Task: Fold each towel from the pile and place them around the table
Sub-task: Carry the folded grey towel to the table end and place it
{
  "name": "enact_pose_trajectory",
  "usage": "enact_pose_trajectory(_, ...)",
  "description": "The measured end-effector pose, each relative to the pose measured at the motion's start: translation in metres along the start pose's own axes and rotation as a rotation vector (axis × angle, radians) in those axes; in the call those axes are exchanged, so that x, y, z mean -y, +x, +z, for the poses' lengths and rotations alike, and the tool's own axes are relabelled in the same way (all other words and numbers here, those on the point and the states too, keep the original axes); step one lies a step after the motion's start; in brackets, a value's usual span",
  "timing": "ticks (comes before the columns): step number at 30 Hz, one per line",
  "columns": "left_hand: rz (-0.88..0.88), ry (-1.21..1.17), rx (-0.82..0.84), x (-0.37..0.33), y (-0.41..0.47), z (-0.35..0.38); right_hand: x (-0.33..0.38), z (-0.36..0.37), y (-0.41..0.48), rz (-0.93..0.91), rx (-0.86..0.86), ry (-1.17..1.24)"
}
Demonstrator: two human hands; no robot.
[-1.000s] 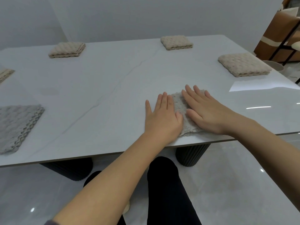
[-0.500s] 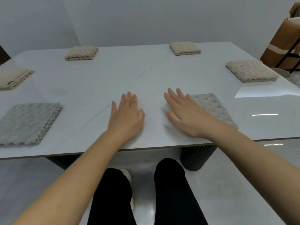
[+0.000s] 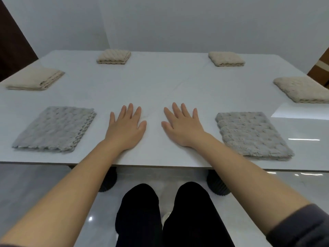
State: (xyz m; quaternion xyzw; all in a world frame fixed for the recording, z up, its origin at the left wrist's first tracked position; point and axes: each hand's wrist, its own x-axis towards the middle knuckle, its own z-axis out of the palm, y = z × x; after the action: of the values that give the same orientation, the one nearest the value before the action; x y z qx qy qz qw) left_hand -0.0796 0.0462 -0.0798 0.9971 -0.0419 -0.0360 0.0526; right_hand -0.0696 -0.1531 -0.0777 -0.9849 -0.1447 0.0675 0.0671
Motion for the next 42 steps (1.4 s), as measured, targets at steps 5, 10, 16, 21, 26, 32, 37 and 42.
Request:
enact_pose_trajectory(5,0.021,0.011,0.011,0.002,0.001,0.002,0.001,0.001,-0.001,0.008,-0.034,0.003)
enact_pose_trajectory(10,0.034,0.015,0.028,0.003,0.002,0.005,0.001,0.002,-0.001,0.022,-0.029,-0.003)
enact_pose_trajectory(16,0.056,0.002,0.003,0.005,0.001,0.006,0.003,0.002,-0.002,0.036,-0.015,-0.026)
enact_pose_trajectory(21,0.084,-0.021,0.011,0.003,-0.003,0.003,0.005,-0.001,-0.004,0.058,0.021,-0.016)
enact_pose_trajectory(26,0.069,-0.001,0.047,0.002,-0.001,0.0,0.005,-0.001,-0.003,0.062,0.016,-0.005)
enact_pose_trajectory(32,0.05,-0.002,0.113,-0.001,-0.002,-0.007,0.004,-0.004,-0.005,0.063,0.058,0.016)
enact_pose_trajectory(37,0.034,0.013,0.177,-0.003,-0.001,-0.015,0.006,-0.014,-0.003,0.076,0.131,0.021)
enact_pose_trajectory(42,0.018,0.035,0.253,-0.004,-0.001,-0.02,0.008,-0.017,-0.002,0.091,0.173,-0.003)
